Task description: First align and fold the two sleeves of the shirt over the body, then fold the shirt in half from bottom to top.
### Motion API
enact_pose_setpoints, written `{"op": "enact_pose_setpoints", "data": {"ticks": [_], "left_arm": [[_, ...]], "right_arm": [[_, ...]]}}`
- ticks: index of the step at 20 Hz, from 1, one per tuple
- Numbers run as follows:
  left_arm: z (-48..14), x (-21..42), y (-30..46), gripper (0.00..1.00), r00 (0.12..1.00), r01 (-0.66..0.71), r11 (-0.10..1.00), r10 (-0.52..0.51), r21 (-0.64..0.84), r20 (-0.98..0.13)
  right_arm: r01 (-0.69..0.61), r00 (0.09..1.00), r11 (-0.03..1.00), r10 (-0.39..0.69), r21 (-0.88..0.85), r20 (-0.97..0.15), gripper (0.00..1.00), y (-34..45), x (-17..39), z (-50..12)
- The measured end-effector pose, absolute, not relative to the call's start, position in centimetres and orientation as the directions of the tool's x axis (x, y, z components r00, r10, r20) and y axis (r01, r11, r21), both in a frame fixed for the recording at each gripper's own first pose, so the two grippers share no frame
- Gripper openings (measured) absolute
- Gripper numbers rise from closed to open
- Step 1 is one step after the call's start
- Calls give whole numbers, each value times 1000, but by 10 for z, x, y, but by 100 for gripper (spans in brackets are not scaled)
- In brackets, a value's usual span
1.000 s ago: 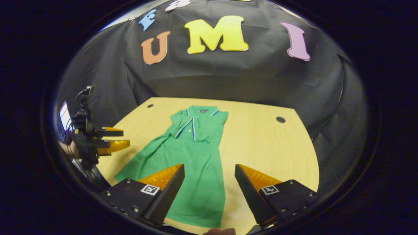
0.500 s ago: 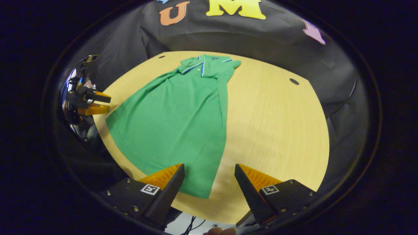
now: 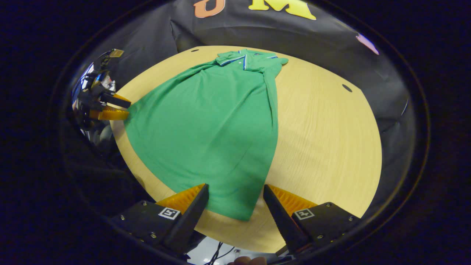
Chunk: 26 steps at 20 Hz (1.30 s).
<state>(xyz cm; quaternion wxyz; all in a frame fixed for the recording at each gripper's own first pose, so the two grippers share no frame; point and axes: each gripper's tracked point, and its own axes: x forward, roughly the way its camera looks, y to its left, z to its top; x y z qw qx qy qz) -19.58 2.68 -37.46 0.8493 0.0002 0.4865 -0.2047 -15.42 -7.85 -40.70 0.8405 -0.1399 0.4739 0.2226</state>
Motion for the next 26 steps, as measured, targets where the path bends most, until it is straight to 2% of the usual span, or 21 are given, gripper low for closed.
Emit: {"op": "enact_pose_setpoints", "data": {"ticks": [4, 5, 7, 8, 10, 12, 15, 21, 26], "left_arm": [[-382, -195, 24, 100, 457, 406, 911, -269, -71, -848], [-381, -195, 13, 100, 464, 413, 906, -292, -87, -836], [-378, -193, -3, 42, 498, 403, 913, -281, -69, -820], [-380, -193, -8, 13, 492, 421, 904, -290, -67, -821], [-378, -197, -16, 5, 450, 401, 897, -369, -186, -813], [-367, -197, -12, 3, 438, 343, 898, -413, -277, -799], [-353, -189, -6, 3, 450, 320, 894, -434, -313, -781], [-329, -180, -15, 3, 455, 362, 877, -461, -315, -762], [-297, -148, -18, 3, 510, 395, 871, -474, -294, -718]], "right_arm": [[-536, 452, 843, 245, -42, -858, 99, -74, -159, -411], [-538, 466, 842, 254, -44, -847, 90, -69, -159, -413], [-532, 501, 841, 222, -95, -836, 1, -69, -156, -411], [-541, 493, 835, 221, -98, -841, 1, -68, -158, -411], [-494, 469, 869, 244, -24, -849, 1, -67, -156, -410], [-436, 453, 899, 261, 43, -852, 1, -71, -153, -406], [-394, 460, 913, 296, 106, -837, 0, -70, -151, -392], [-388, 477, 909, 336, 148, -812, 1, -62, -141, -364], [-385, 509, 904, 375, 185, -775, 1, -51, -115, -332]]}}
